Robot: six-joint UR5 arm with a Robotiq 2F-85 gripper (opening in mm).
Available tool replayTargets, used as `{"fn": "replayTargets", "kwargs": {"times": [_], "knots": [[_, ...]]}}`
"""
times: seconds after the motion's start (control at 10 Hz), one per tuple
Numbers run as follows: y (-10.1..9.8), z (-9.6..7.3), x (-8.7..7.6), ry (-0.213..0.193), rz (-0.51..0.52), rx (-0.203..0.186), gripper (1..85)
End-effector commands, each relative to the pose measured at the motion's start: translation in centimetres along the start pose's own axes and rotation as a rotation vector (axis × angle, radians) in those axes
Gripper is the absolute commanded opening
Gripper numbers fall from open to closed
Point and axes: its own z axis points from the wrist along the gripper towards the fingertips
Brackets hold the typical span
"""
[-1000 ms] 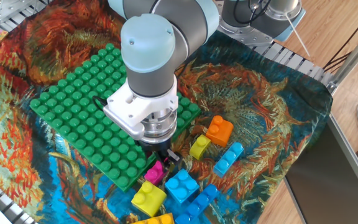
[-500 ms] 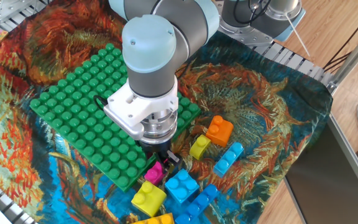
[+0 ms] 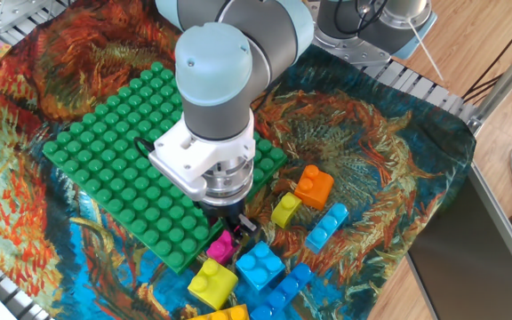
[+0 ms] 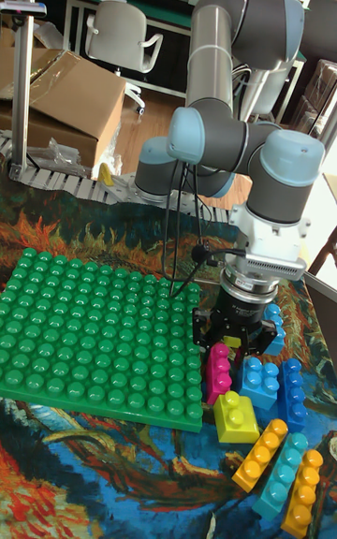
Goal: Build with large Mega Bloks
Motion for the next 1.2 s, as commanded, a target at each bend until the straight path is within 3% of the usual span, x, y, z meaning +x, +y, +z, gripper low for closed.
{"fn": "replayTargets", "kwargs": {"times": [0.0, 0.6, 0.9, 1.1], "knots": [[0.2, 0.0, 0.0, 0.004, -0.004, -0.005, 53.0], [1.6, 0.9, -0.2, -0.007, 0.018, -0.016, 52.3], [1.1, 1.1, -0.6, -0.026, 0.004, -0.005, 49.3], [0.8, 1.4, -0.4, -0.016, 0.03, 0.0, 25.7]]}}
